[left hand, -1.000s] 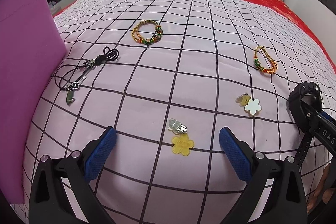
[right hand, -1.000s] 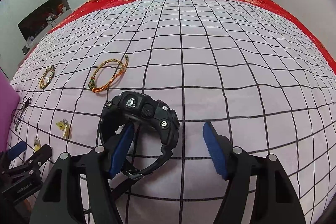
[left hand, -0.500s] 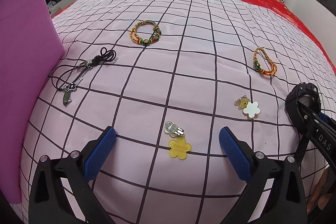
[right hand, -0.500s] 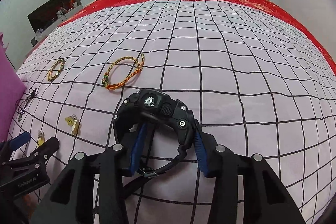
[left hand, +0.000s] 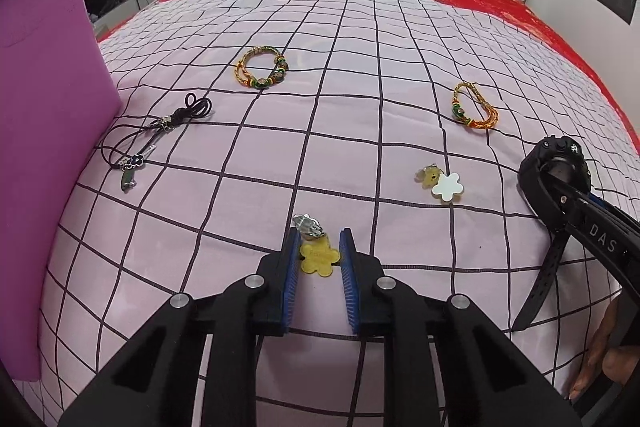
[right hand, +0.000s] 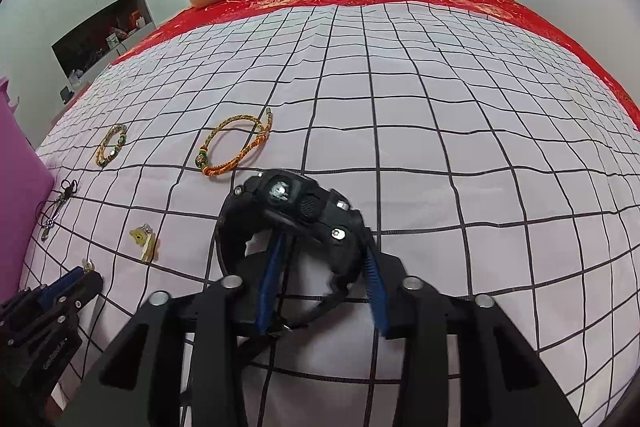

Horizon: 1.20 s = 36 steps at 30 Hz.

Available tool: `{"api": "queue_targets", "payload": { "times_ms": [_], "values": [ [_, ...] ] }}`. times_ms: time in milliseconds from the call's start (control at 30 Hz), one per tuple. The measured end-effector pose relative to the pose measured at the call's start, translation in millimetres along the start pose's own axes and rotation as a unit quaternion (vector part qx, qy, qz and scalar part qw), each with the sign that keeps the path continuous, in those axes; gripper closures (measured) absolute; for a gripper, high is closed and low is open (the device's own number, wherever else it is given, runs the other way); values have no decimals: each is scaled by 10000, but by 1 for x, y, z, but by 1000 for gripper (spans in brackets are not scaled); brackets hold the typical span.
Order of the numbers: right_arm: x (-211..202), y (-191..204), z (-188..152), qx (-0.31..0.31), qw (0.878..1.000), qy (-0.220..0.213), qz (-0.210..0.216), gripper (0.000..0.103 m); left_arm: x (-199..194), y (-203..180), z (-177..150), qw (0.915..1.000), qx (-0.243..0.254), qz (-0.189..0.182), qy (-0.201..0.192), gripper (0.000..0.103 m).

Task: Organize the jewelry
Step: 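Grasp the black wristwatch with the right tool while the left tool grasps the yellow flower charm, then lift the watch and charm and carry both over the purple tub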

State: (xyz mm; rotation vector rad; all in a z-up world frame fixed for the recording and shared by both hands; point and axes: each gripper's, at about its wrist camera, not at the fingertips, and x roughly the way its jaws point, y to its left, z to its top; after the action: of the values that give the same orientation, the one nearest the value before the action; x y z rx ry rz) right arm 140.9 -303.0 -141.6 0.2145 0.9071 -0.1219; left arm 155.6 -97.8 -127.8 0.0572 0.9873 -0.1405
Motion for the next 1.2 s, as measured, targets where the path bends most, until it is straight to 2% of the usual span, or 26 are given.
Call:
{"api": "queue_targets", "payload": {
  "times_ms": [367,700,967,1200],
  "values": [
    [-18,3,-10,44,9999,-161,47,73,-20,10,-4,9995,-96,-314,4,84],
    [-41,18,-19,-46,9995,-251,212,89,-44,15,-5,9989,-60,-437,-130,84],
    [-56,31,-23,-209,9983,-478,263,89,-61,20,-4,9985,-73,-475,-270,84],
    [-89,41,-15,-271,9964,-723,346,89,-87,29,0,9978,-107,-477,-448,84]
  ]
}}
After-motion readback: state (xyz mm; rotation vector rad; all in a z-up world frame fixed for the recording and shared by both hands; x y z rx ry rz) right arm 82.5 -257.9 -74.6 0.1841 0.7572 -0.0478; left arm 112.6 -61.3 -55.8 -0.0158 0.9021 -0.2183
